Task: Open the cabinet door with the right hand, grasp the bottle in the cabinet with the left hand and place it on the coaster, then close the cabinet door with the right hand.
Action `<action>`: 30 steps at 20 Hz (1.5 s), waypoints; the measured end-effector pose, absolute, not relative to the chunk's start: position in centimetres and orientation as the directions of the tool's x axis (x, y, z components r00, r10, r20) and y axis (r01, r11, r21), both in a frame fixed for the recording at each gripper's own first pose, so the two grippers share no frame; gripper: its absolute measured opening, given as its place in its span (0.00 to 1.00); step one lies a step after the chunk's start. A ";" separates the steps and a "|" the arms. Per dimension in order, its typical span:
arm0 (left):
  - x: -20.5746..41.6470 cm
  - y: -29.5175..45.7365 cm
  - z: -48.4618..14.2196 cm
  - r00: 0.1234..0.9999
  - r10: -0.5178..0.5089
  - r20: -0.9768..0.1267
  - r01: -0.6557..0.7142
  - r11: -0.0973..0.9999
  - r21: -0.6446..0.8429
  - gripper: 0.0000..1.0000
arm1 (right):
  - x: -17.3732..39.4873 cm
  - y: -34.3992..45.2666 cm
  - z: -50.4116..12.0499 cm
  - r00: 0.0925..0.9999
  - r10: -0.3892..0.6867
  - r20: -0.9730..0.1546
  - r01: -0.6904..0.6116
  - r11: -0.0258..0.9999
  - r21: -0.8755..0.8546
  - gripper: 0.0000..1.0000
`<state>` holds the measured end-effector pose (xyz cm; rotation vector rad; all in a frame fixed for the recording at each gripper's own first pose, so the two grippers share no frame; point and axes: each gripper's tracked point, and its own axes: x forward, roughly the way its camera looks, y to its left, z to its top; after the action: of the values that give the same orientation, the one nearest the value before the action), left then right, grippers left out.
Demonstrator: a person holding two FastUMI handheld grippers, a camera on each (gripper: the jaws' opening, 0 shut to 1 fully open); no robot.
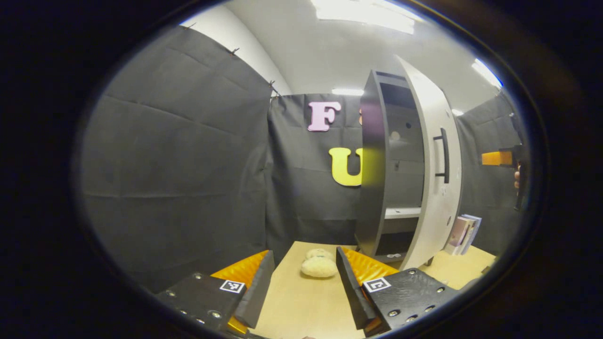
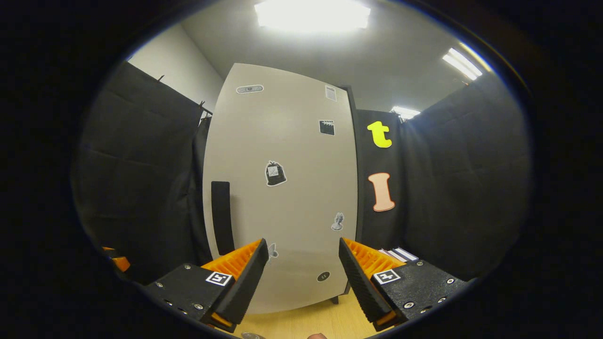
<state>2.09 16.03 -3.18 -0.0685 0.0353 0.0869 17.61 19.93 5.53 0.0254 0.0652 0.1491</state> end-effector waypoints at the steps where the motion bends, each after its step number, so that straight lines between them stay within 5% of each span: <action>1: 2.1 14.9 -2.5 0.997 0.074 -0.030 -0.076 0.995 -0.067 0.76 | 17.4 19.3 5.2 0.984 0.164 -0.069 -0.162 0.986 0.035 0.93; 18: 2.5 -0.3 3.3 0.999 -0.010 0.034 0.011 1.000 -0.026 0.76 | 15.2 7.0 2.6 0.980 0.186 -0.076 -0.184 0.982 0.031 0.93; 30: 3.2 -2.4 4.7 0.999 -0.004 0.036 0.004 1.000 -0.010 0.75 | 14.8 0.9 0.5 0.987 0.119 -0.107 -0.114 0.992 0.047 0.93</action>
<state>3.16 -2.44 4.73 -0.0097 -0.0355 -0.0042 14.85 0.92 0.53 0.0412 0.1100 0.1170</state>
